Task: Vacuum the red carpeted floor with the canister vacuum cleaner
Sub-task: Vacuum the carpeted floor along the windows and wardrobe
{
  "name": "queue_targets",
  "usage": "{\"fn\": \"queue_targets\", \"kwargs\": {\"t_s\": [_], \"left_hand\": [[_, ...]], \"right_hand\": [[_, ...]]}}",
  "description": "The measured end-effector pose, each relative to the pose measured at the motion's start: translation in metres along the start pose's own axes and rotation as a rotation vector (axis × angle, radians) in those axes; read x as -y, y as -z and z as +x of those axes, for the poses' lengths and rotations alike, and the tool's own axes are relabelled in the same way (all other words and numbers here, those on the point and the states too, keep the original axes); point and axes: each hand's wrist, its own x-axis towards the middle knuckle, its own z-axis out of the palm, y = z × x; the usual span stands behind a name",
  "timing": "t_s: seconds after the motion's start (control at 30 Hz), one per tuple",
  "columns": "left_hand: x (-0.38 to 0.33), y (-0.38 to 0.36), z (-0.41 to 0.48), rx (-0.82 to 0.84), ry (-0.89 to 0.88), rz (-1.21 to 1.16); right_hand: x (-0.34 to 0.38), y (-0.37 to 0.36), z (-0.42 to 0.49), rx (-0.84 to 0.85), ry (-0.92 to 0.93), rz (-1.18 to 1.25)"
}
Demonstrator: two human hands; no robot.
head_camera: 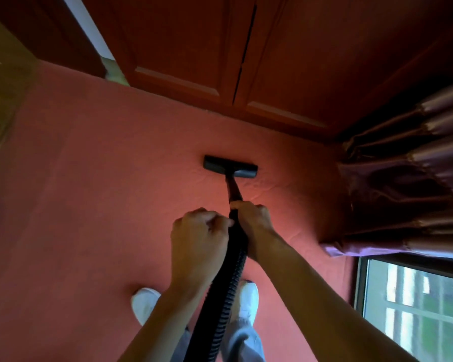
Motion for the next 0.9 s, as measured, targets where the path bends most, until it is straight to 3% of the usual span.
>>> {"fn": "queue_targets", "kwargs": {"t_s": [0.33, 0.63, 0.77, 0.9], "left_hand": [[0.012, -0.001, 0.054, 0.061, -0.219, 0.134], [0.028, 0.000, 0.066, 0.051, -0.202, 0.097], [0.025, 0.039, 0.064, 0.032, -0.148, -0.011], [0.019, 0.099, 0.048, 0.040, -0.111, -0.099]], "right_hand": [[0.050, -0.047, 0.054, -0.141, 0.153, -0.201], [0.050, -0.074, 0.057, -0.161, 0.164, -0.211], [0.048, -0.084, 0.038, -0.195, 0.157, -0.161], [0.036, -0.103, -0.004, -0.099, 0.084, -0.031]]}}
